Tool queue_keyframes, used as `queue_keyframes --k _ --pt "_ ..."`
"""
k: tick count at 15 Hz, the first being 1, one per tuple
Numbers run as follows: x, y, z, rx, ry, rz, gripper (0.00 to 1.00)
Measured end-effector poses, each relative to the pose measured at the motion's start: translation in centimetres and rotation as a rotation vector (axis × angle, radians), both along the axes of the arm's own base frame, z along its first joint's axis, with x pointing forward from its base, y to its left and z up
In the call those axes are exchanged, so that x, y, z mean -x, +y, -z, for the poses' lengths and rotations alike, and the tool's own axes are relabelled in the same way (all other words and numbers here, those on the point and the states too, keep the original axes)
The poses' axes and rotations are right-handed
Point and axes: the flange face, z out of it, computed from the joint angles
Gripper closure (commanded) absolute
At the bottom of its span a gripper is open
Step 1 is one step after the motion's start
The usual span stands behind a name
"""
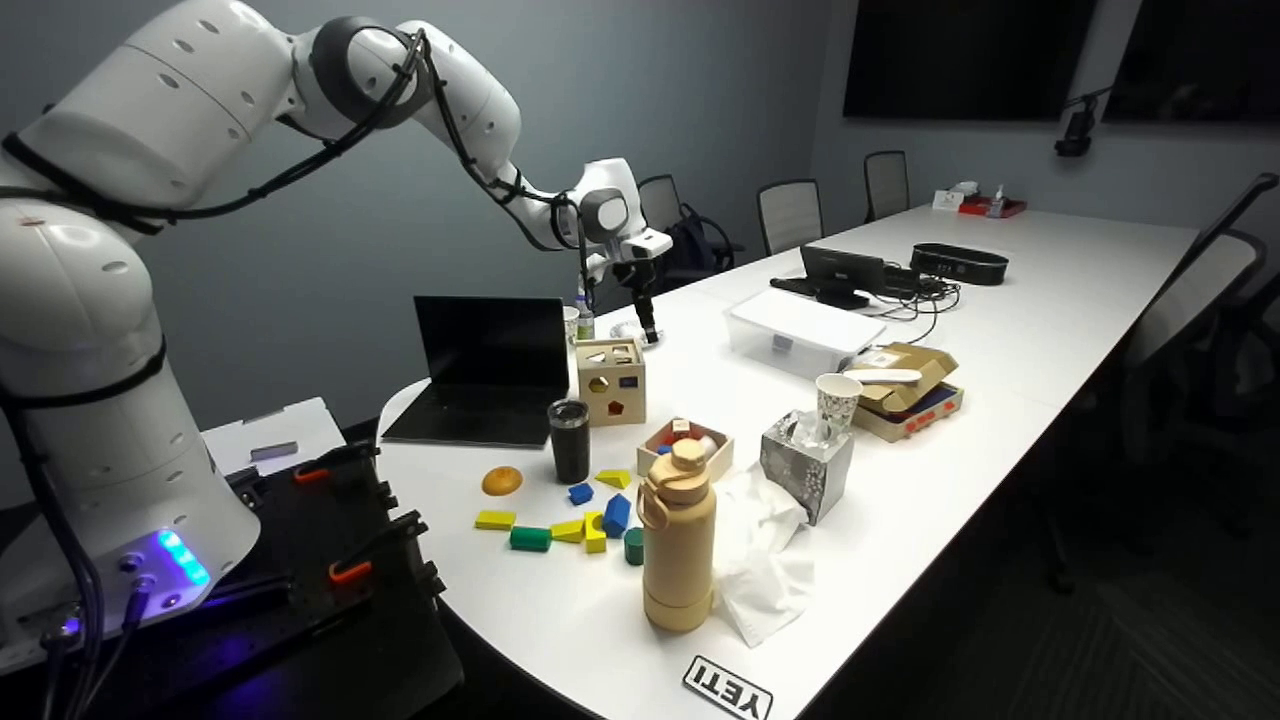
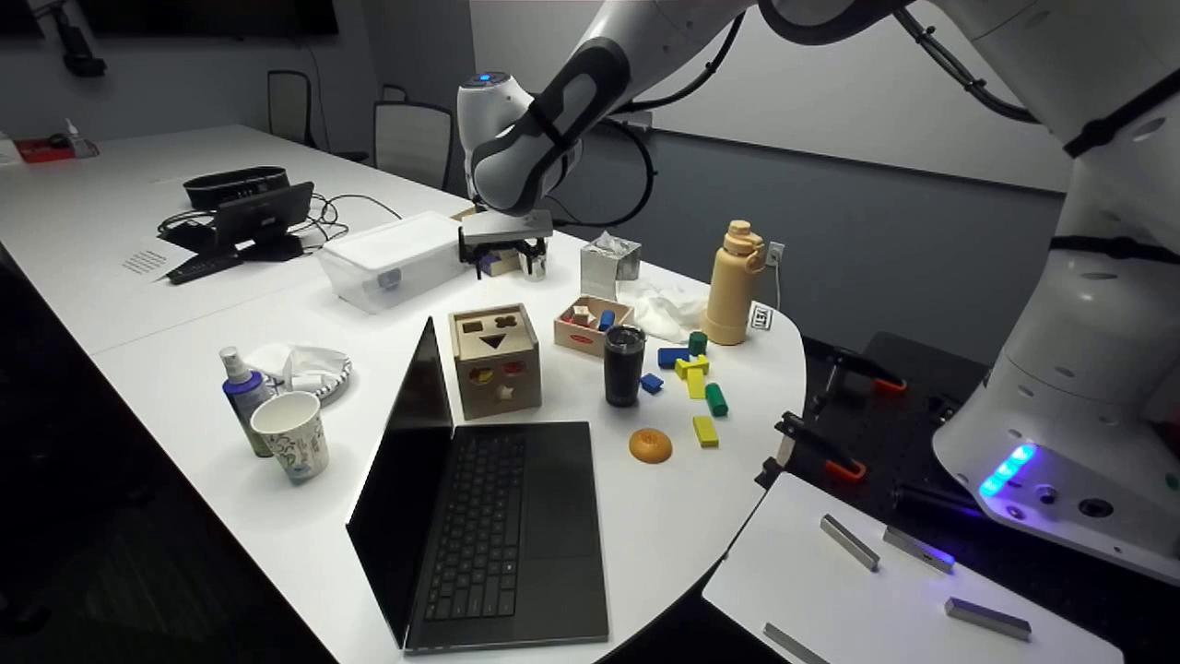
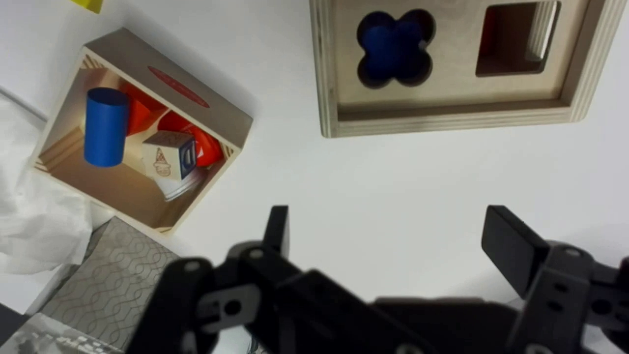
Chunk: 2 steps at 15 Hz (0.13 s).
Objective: Put the blue block in the wooden toy box.
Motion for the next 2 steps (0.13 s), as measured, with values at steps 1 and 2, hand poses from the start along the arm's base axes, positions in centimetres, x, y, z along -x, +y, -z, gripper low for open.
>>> queue_keyframes --k 1,2 --pt "-0.06 -0.32 -0.13 -0.001 -0.001 0.006 0.00" --pt "-0.11 -0.58 -0.21 -0.001 -0.002 0.010 0.00"
